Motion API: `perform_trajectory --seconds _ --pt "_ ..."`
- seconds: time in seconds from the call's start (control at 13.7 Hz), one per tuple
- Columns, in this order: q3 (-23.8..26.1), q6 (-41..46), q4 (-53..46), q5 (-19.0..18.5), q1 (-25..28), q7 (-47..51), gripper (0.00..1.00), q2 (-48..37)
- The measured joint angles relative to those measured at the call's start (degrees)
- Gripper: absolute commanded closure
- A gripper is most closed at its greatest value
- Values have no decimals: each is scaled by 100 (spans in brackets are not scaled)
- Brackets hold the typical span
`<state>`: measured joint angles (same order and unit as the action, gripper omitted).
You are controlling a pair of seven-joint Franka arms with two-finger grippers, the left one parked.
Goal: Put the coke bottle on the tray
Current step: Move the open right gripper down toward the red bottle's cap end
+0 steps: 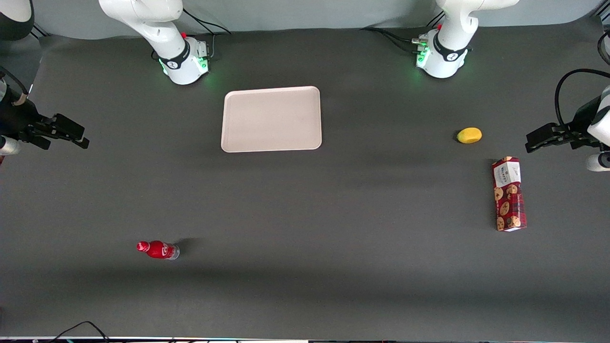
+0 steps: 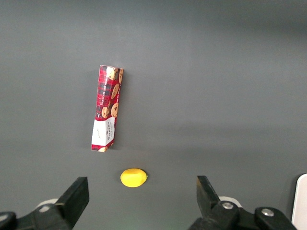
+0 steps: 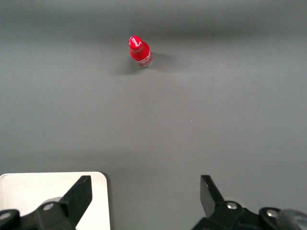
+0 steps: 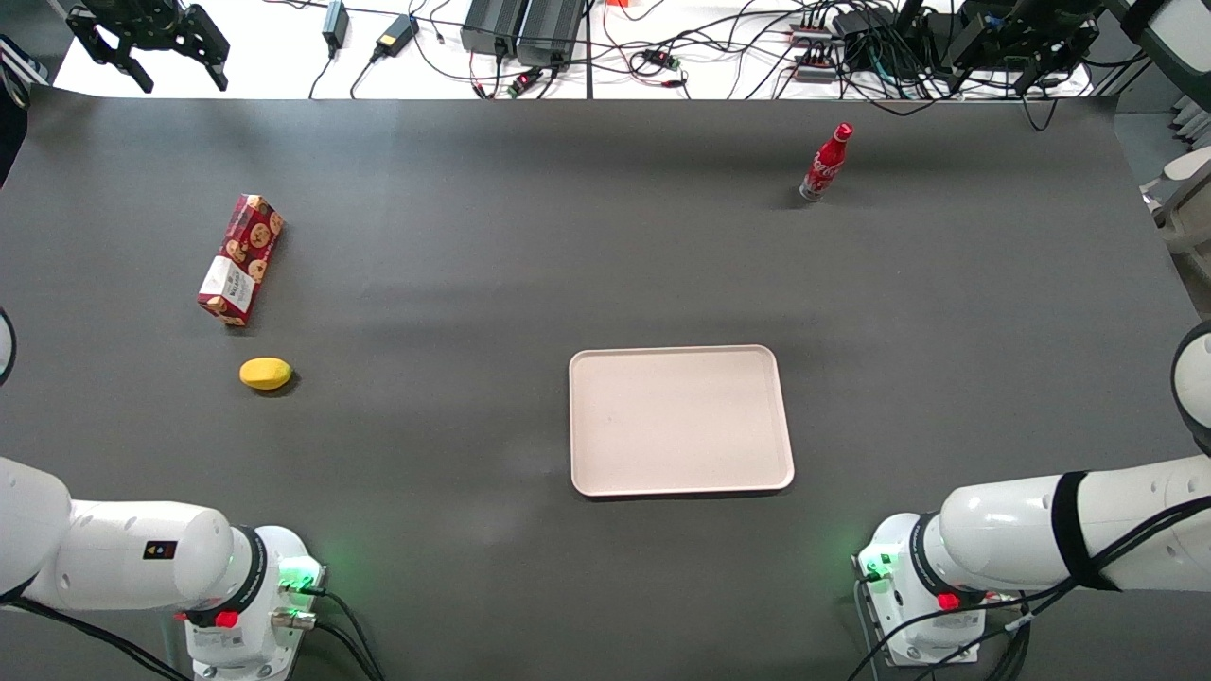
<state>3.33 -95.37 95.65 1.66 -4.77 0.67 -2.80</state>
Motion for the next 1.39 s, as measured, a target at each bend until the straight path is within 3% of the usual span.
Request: perform_trajectory --seconds 0.59,1.02,1.39 --pt "0 -331 -161 -1 14 -5 0 368" --pt "0 -527 -1817 -34 64 -8 0 2391" --pt "10 -881 -2763 -325 240 -8 0 3769"
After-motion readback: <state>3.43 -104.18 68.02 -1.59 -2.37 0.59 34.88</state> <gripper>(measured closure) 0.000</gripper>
